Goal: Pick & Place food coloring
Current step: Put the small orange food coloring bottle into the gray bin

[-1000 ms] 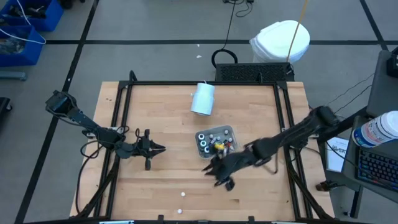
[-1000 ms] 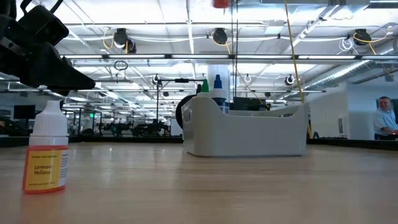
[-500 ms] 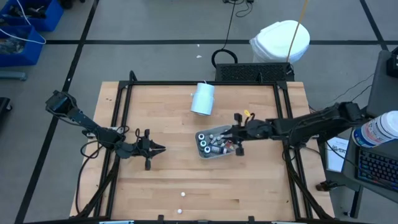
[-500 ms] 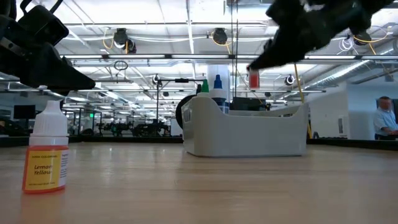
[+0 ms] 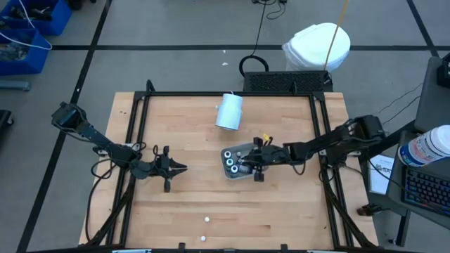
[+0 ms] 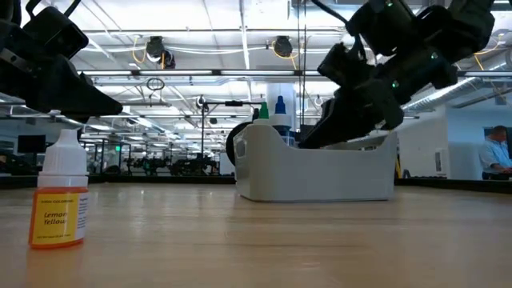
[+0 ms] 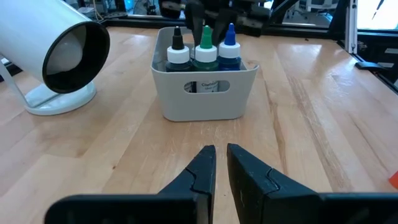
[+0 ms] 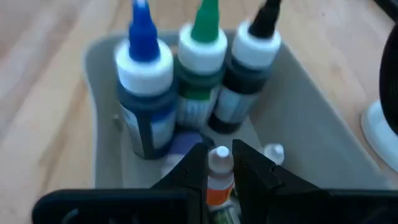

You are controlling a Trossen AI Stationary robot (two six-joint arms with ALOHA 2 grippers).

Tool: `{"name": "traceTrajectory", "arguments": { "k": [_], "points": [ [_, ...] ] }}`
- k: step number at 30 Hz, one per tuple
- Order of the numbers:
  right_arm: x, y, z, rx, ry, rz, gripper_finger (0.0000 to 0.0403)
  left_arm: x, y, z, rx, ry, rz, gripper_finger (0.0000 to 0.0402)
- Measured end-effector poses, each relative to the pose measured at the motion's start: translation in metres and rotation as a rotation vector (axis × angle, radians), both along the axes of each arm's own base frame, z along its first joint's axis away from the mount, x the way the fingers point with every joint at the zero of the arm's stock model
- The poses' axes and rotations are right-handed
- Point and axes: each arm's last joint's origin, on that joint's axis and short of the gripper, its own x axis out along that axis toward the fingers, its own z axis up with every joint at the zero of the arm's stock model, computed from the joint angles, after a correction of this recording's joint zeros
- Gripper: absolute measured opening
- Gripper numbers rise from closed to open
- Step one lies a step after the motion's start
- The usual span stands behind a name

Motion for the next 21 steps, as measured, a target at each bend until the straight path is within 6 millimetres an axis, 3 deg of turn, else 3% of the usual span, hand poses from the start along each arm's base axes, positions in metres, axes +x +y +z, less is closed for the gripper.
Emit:
{"name": "traceTrajectory", "arguments": {
  "k": [7, 16, 21],
  "points": [
    [0.004, 0.000, -0.014, 0.026, 0.024, -0.043, 0.0045, 0.000, 0.000, 0.000, -0.006, 0.001, 0.002, 0.0049],
    [0.008, 0.002, -0.019, 0.021, 0.000, -0.044, 0.0046, 0.000, 0.000, 0.000, -0.006, 0.002, 0.002, 0.0049],
    [0.008, 0.001, -0.016, 0.032, -0.009, -0.080, 0.0080, 0.000, 0.000, -0.001, -0.006, 0.006, 0.003, 0.0049]
  ]
}}
